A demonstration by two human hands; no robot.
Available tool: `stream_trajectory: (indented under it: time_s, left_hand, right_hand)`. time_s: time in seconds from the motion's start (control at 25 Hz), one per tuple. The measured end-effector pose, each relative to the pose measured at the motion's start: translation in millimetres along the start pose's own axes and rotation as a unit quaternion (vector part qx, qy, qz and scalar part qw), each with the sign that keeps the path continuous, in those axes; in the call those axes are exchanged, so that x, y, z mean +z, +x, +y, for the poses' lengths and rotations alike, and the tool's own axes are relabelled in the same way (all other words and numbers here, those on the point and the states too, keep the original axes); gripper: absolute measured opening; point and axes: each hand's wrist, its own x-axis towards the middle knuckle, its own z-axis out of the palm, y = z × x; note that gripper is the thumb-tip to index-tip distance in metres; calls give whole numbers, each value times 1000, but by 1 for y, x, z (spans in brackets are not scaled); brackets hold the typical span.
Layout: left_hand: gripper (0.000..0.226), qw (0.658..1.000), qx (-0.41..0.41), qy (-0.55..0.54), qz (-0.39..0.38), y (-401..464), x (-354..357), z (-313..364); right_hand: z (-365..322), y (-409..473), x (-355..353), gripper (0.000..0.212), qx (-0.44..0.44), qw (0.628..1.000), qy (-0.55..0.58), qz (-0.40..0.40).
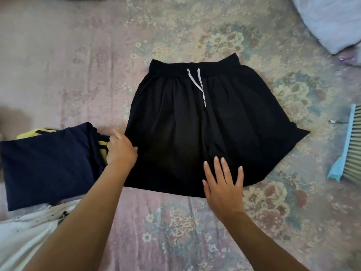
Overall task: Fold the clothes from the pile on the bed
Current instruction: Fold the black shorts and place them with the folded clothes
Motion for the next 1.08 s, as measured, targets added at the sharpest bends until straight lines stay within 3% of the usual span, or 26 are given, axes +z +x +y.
stream_trajectory:
  time_s: [0.04, 0.12, 0.2, 0.28, 0.4, 0.48, 0.56, 0.64, 0.72, 0.76, 0.8, 0.88, 0.92, 1.0, 1.08]
  left_hand:
    - [77, 1000, -11, 8, -24, 2, -1, 0]
    - [59, 996, -17, -41, -77, 6, -13, 3]
    - [47, 983, -28, -132, -127, 2, -30, 5]
    - [49, 963, -15, -221, -155, -8, -43, 14]
    - [40, 916, 55, -351, -186, -41, -62, 60]
    - [35, 885, 95, -411, -196, -61, -66, 109]
    - [40, 878, 129, -417, -195, -77, -58, 163]
    - [51, 887, 159, -388, -194, -88, -40, 216]
    - [70, 901, 173, -338, -210, -99, -14, 273]
    - [77, 910, 171, -305, -224, -104, 0, 299]
    - [81, 917, 165, -274, -239, -110, 13, 323]
    - [83, 922, 150, -232, -270, -117, 41, 357]
    - [83, 924, 143, -219, -278, -118, 53, 366]
    - [82, 926, 136, -217, -276, -117, 76, 375]
    - [83, 922, 141, -225, -283, -111, 96, 377]
  right_hand:
    - [1, 1, 0, 52, 11, 1000, 3, -3]
    - [1, 0, 9, 55, 15, 999, 14, -31]
    - [0, -5, 17, 61, 14, 994, 42, -95]
    - [-1, -4, 17, 66, 1, 990, 73, -120]
    - [12, 21, -18, 46, 12, 985, 169, -12]
    - [33, 41, -51, 33, 97, 926, 362, 44]
    - [72, 57, -78, 28, 193, 816, 545, -18]
    - [113, 67, -90, 24, 268, 713, 648, -15]
    - [159, 74, -89, 22, 311, 655, 689, 2]
    - [180, 77, -84, 22, 314, 667, 676, 5]
    - [202, 78, -76, 25, 315, 718, 621, 5]
    - [243, 83, -55, 45, 266, 886, 379, -12]
    - [259, 85, -47, 58, 230, 937, 261, -39]
    - [278, 90, -36, 68, 187, 963, 162, -102]
    - [290, 96, -26, 50, 149, 952, 242, -112]
